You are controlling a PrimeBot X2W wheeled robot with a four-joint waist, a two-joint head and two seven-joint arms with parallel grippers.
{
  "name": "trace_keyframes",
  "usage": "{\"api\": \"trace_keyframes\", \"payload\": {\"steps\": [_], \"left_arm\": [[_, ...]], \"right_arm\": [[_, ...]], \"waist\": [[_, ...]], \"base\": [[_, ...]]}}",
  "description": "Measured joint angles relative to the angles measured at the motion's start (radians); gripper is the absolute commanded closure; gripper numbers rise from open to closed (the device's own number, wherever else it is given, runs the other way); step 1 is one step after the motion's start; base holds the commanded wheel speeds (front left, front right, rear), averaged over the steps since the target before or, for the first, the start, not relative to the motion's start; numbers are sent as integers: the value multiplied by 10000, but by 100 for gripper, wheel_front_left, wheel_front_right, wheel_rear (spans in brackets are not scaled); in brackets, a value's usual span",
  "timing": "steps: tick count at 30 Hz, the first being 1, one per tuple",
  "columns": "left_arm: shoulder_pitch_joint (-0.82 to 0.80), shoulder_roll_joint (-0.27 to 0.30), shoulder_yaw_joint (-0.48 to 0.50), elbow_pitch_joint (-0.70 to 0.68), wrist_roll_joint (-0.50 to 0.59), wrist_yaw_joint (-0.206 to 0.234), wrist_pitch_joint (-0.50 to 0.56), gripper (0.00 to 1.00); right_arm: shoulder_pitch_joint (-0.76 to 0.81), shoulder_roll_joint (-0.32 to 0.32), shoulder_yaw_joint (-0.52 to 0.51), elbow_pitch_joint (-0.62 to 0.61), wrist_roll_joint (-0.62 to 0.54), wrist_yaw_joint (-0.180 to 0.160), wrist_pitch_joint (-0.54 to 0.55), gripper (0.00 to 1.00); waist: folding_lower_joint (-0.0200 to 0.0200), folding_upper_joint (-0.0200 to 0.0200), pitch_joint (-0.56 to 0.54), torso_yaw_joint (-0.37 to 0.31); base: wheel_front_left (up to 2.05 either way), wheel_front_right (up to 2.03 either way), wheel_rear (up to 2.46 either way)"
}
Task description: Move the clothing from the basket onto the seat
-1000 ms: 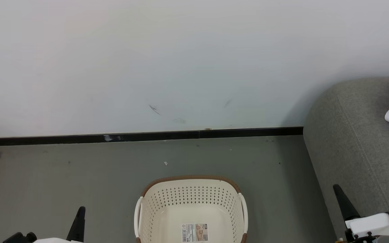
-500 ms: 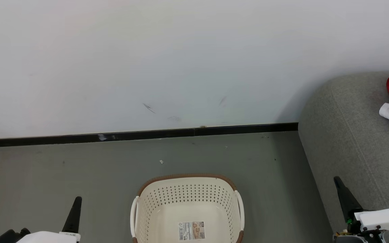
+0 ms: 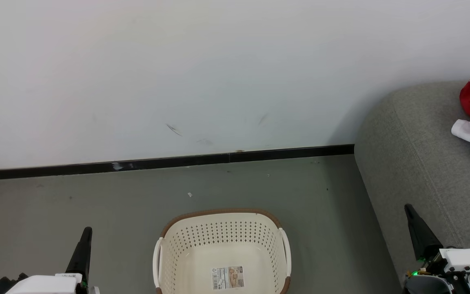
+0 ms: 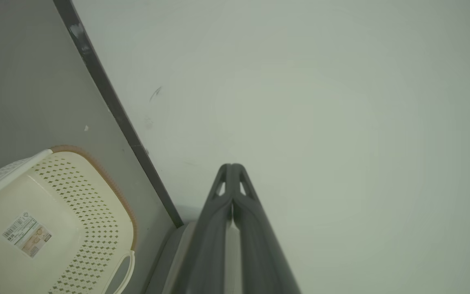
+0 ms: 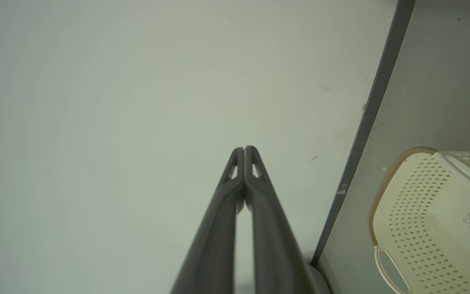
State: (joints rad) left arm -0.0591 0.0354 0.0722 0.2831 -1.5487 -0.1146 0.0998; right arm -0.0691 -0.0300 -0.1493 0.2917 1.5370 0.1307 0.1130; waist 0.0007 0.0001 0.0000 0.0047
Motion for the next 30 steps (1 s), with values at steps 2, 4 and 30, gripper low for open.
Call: {"api": "trace_keyframes", "payload": {"steps": [2,4,30], "left_arm": [[-8,-6,58,-12,-293,-38,63,100],[-12,-19,111,-13,-460,-61,134,100],[-14,-25,123,-42,-462,-84,132,100]], "right_arm": [[-13,-6,-6,-15,272,2,29,100],[-15,-23,-12,-19,548,2,98,100],[-15,-33,33,-119,558,0,96,100]], "waist": [[0,0,12,-29],[0,0,21,-48],[-2,0,25,-47]], "base": [[0,0,0],[0,0,0],[0,0,0]]}}
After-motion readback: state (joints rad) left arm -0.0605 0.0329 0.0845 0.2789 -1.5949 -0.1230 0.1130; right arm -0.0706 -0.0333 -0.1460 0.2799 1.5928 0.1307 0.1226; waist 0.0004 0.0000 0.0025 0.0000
